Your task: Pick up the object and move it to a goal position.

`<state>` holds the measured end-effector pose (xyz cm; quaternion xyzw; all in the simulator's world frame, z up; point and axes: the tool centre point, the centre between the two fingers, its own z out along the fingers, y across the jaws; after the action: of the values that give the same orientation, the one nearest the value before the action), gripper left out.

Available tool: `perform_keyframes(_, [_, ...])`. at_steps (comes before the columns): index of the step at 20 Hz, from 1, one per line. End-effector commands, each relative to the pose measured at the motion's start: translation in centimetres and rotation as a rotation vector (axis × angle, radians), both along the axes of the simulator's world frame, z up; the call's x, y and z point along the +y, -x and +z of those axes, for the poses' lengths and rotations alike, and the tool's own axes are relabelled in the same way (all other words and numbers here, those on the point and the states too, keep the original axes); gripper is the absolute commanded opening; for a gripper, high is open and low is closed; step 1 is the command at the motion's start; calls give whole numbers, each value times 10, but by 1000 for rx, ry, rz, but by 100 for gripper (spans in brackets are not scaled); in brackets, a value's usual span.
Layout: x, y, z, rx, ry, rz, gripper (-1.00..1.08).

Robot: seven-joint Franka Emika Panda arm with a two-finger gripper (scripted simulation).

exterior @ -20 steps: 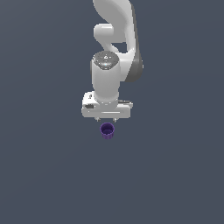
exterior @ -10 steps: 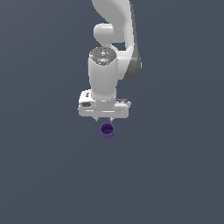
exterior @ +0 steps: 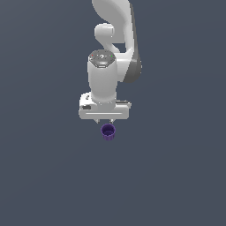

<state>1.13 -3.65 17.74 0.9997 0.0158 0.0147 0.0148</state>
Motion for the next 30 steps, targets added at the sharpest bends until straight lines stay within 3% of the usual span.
perform_keyframes(1, [-1,0,-3,2,-8,24,28])
perform_keyframes(16, [-5,-2,-30,-1,-95,278,28])
perform_keyframes(30, [-10,-4,-55,-47,-187,537,28])
